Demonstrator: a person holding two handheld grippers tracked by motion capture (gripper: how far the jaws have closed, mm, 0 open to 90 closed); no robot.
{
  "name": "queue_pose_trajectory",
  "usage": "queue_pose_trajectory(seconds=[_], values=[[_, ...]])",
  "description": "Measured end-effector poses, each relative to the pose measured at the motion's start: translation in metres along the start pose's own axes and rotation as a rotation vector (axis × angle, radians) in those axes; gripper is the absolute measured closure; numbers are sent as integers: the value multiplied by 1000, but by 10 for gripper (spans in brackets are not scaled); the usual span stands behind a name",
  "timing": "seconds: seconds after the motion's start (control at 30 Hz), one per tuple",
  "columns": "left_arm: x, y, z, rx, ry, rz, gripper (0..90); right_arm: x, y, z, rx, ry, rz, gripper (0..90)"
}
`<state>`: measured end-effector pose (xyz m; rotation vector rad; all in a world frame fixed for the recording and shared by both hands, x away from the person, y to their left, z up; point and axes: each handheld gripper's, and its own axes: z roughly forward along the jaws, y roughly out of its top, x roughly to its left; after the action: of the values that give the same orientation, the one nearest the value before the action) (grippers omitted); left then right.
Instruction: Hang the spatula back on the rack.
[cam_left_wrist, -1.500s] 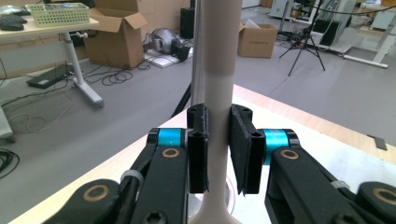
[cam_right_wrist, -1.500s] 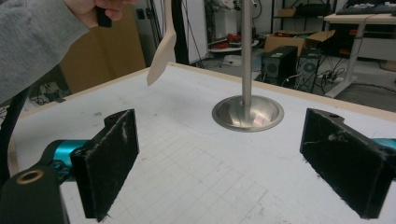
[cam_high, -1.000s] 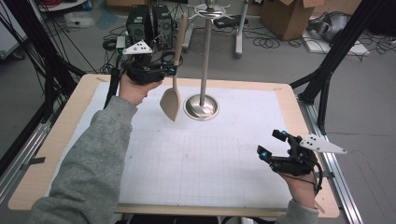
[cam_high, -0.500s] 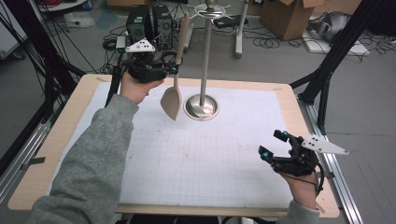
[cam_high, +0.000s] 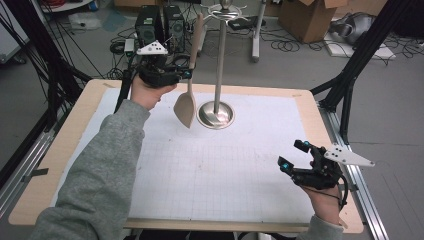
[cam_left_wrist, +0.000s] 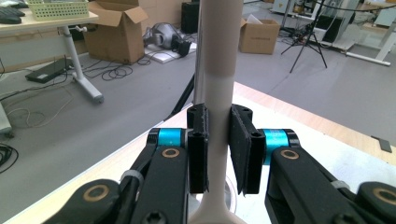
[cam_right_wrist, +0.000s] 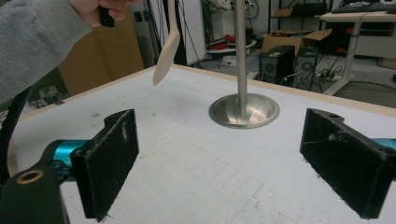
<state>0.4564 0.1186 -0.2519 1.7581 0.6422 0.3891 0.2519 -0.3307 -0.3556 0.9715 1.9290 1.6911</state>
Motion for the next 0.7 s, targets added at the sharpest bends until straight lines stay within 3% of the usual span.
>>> queue_pose_trajectory(seconds=[0.7], values=[[-1, -2, 10, 17, -16, 2, 774, 0, 0, -2, 3, -3, -1, 106]])
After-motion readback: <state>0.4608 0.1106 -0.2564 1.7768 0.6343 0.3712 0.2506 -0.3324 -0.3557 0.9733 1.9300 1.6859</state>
